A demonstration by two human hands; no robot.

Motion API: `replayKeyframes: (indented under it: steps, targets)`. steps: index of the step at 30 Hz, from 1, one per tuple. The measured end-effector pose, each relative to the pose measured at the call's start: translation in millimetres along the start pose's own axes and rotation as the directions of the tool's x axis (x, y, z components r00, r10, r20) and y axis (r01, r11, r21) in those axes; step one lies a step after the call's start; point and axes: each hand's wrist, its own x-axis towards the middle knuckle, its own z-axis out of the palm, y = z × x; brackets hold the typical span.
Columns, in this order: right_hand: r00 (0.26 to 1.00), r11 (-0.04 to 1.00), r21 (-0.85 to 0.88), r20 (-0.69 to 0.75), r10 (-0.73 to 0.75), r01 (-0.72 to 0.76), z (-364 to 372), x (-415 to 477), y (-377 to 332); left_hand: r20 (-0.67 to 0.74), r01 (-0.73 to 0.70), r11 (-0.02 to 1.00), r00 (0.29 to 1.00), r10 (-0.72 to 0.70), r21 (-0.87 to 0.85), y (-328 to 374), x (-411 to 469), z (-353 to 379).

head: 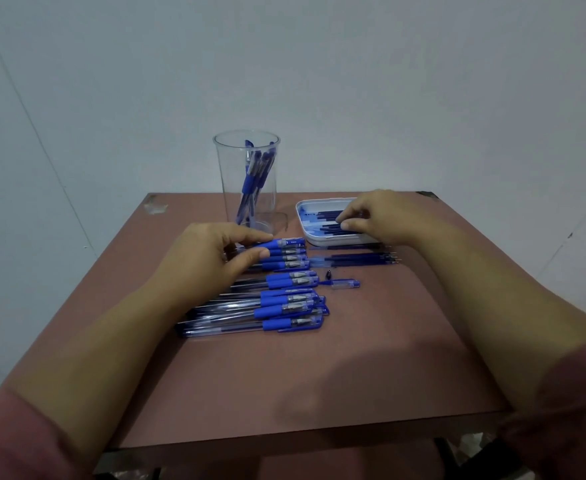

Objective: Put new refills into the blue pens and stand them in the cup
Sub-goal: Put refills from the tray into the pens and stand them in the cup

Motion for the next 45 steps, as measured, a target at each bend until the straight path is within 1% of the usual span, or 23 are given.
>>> replayKeyframes:
  steps: [5, 13, 17, 22, 25, 28, 31, 37, 45]
  targets:
    - [0.992, 1.000, -0.001, 0.126, 0.014, -0.014, 1.2, 21.4, 3.5, -0.005, 0.015, 1.000, 1.000, -0.015, -0.006, -2.4, 0.4, -0.1]
    - [0.992, 1.000, 0.011, 0.124, 0.000, -0.002, 5.5, 26.8, 3.5, 0.014, -0.004, 1.000, 1.000, 0.004, 0.004, -1.6, 1.6, 0.7]
    - [0.998, 0.996, 0.085, 0.053, -0.021, 0.017, -1.2, 19.0, -1.6, 0.010, -0.006, 1.000, 1.000, 0.006, 0.016, -1.0, 1.6, 0.4]
    - [0.991, 0.975, 0.181, -0.054, -0.120, 0.128, -9.1, -15.4, -23.8, 0.007, -0.017, 1.000, 1.000, 0.016, 0.020, 0.2, 0.9, 0.4]
    - [0.983, 0.963, 0.211, -0.105, -0.147, 0.167, -10.6, -39.3, -31.5, 0.001, -0.028, 1.000, 1.000, 0.028, 0.010, 2.1, 0.4, -0.3]
    - [0.968, 0.937, 0.269, -0.170, -0.184, 0.225, -3.1, -53.3, -30.1, 0.001, -0.040, 0.999, 0.999, 0.040, 0.016, 3.7, 0.4, -1.3]
    - [0.960, 0.916, 0.316, -0.210, -0.186, 0.246, 12.1, -60.0, -24.6, 0.007, -0.050, 0.999, 0.999, 0.049, 0.015, 6.2, -0.4, -1.7]
    - [0.949, 0.894, 0.353, -0.251, -0.194, 0.276, 19.7, -63.5, -25.8, 0.015, -0.074, 0.997, 0.997, 0.074, -0.011, 9.6, -1.2, -2.0]
    - [0.945, 0.887, 0.358, -0.251, -0.210, 0.293, 22.1, -62.1, -24.2, 0.003, -0.078, 0.992, 0.997, 0.079, -0.099, 11.9, -2.2, -0.5]
